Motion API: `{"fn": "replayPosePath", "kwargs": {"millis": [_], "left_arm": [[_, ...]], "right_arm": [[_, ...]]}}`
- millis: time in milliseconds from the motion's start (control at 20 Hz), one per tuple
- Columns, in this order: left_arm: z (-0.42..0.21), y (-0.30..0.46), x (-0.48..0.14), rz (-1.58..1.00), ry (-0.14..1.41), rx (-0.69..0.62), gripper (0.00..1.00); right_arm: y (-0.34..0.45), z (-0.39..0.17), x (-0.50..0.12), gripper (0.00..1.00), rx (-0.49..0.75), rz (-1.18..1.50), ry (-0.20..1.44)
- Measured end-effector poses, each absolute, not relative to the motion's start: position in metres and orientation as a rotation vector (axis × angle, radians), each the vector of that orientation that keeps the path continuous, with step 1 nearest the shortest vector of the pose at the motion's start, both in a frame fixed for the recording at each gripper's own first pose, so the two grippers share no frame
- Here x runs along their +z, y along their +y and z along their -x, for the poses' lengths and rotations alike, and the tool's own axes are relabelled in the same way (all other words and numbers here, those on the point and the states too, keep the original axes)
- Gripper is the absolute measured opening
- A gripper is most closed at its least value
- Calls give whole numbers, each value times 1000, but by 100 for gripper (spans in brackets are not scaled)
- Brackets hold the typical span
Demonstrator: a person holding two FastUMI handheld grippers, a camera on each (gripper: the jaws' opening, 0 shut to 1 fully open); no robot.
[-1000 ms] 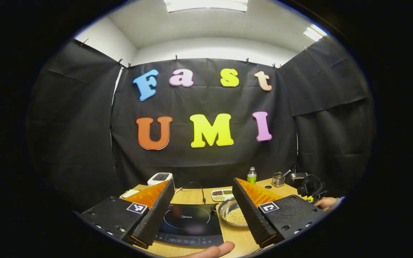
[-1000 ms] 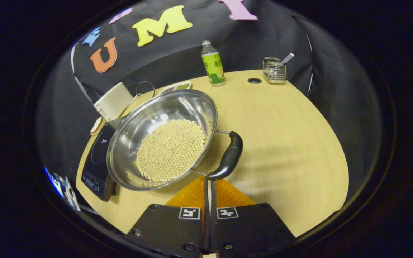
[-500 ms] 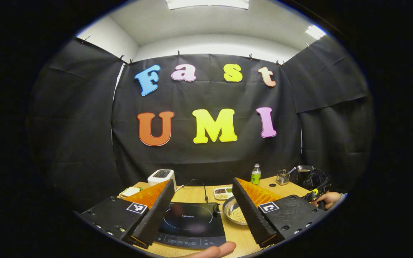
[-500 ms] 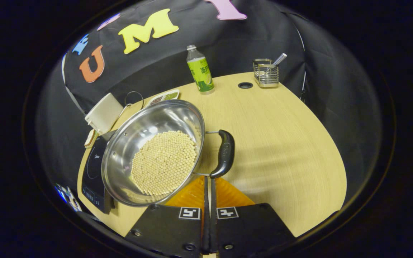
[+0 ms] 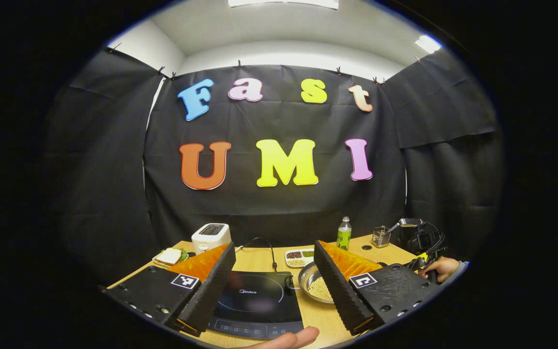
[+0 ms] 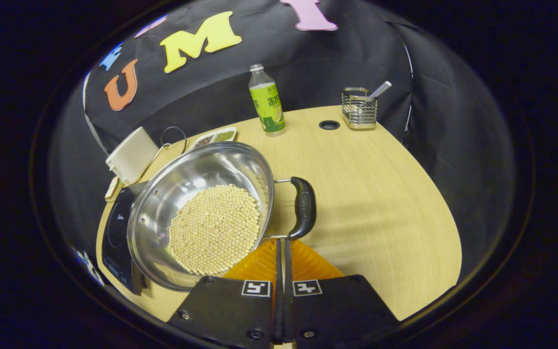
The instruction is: First push the handle of the pot to place it horizontally, then grasp the pot with both hands and set it on the induction cooktop.
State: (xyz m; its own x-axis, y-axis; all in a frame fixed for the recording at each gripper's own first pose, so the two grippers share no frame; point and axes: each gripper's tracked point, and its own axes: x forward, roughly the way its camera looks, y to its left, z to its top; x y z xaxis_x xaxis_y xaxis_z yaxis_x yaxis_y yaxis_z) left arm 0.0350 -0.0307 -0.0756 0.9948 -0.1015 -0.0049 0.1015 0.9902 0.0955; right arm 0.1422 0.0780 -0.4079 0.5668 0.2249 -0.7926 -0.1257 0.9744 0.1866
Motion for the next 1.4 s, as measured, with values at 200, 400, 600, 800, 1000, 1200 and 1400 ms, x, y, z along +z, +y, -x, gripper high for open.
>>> {"fn": "replayPosePath", "kwargs": {"millis": [200, 400, 600, 800, 1000, 1200, 1400], "left_arm": [[-55, -44, -90, -95, 43, -124, 97], [-81, -51, -118, -71, 119, -126, 97], [-104, -56, -147, -51, 195, -127, 97], [-125, -56, -171, -36, 259, -118, 97], [-138, -60, -193, -34, 326, -119, 97], [-152, -66, -216, -36, 387, -130, 96], [-165, -78, -244, -26, 467, -142, 96]], "right_arm": [[78, -148, -408, 4, 216, -100, 949], [77, -149, -408, 4, 237, -121, 961], [68, -147, -398, 4, 249, -137, 955], [57, -150, -371, 7, 247, -162, 870], [44, -159, -338, 69, 222, -123, 752], [36, -166, -305, 89, 185, -81, 646], [42, -172, -298, 96, 208, -93, 633]]}}
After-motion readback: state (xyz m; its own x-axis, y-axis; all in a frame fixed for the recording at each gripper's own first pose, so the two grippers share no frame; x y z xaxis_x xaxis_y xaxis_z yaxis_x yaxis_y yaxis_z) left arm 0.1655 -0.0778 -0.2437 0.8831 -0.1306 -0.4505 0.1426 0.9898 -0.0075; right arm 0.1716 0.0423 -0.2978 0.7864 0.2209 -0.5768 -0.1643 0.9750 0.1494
